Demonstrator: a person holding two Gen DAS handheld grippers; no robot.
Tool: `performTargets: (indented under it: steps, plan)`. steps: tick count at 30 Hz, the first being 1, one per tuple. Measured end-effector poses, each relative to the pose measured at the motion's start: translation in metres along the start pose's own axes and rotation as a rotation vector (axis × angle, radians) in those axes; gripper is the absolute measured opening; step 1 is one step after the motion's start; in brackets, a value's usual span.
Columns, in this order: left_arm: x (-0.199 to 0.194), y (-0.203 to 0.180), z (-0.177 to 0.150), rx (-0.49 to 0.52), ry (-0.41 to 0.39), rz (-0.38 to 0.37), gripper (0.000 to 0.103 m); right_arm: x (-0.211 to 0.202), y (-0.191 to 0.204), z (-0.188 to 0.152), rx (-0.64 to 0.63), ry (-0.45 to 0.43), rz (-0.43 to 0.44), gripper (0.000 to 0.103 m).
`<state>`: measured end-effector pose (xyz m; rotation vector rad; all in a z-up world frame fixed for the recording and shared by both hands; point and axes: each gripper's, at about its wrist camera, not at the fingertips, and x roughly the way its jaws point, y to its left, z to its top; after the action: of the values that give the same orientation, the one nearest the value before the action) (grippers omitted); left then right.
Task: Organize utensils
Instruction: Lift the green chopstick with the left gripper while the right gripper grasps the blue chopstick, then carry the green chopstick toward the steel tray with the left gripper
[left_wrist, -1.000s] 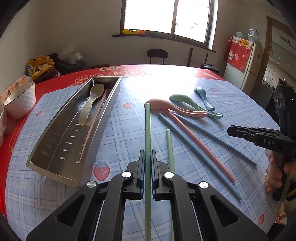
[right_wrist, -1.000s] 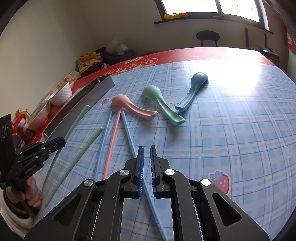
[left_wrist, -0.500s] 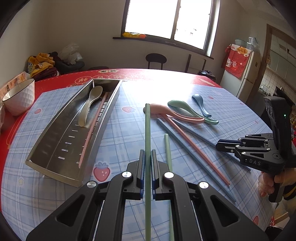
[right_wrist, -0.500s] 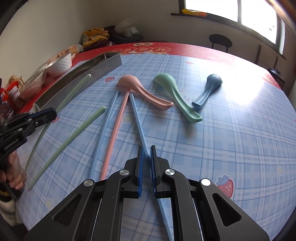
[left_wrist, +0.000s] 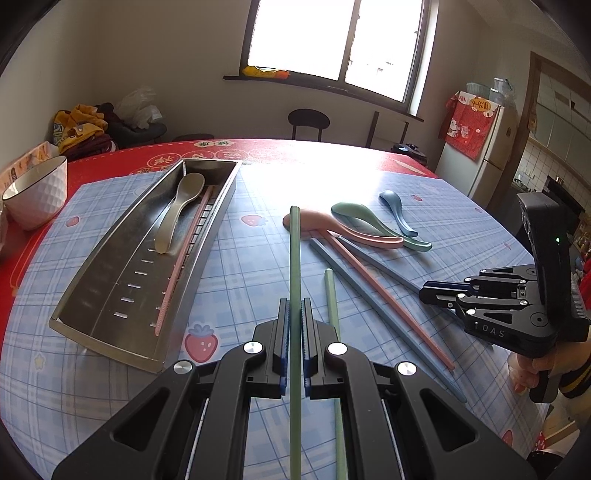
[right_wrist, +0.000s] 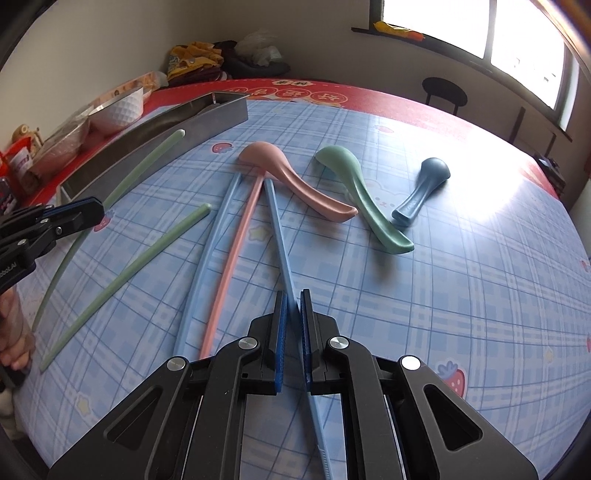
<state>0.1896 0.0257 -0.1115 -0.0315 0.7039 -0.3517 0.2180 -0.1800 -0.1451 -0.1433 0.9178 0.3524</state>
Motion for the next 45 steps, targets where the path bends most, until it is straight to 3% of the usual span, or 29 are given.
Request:
performTargets:
  steps: [4, 7, 13, 33, 45]
  plan:
    - [0.0, 0.0, 0.0, 0.0, -0.001, 0.0, 0.006, -0.002, -0.003, -0.002, 0.015, -0.014, 0.056, 0.006]
    - [-0.001, 0.0, -0.001, 0.002, -0.003, 0.0, 0.006, -0.015, -0.003, -0.005, 0.011, -0.085, 0.074, 0.006]
    - [0.0, 0.0, 0.0, 0.006, 0.006, 0.007, 0.006, -0.029, -0.025, -0.009, 0.122, -0.163, 0.118, 0.006]
    - [0.002, -0.001, 0.0, 0.01, 0.007, 0.004, 0.006, 0.008, -0.005, 0.013, 0.04, 0.062, 0.1, 0.008]
    - [0.001, -0.001, 0.0, 0.009, 0.003, 0.004, 0.006, 0.013, -0.001, 0.016, 0.015, 0.023, 0.088, 0.006]
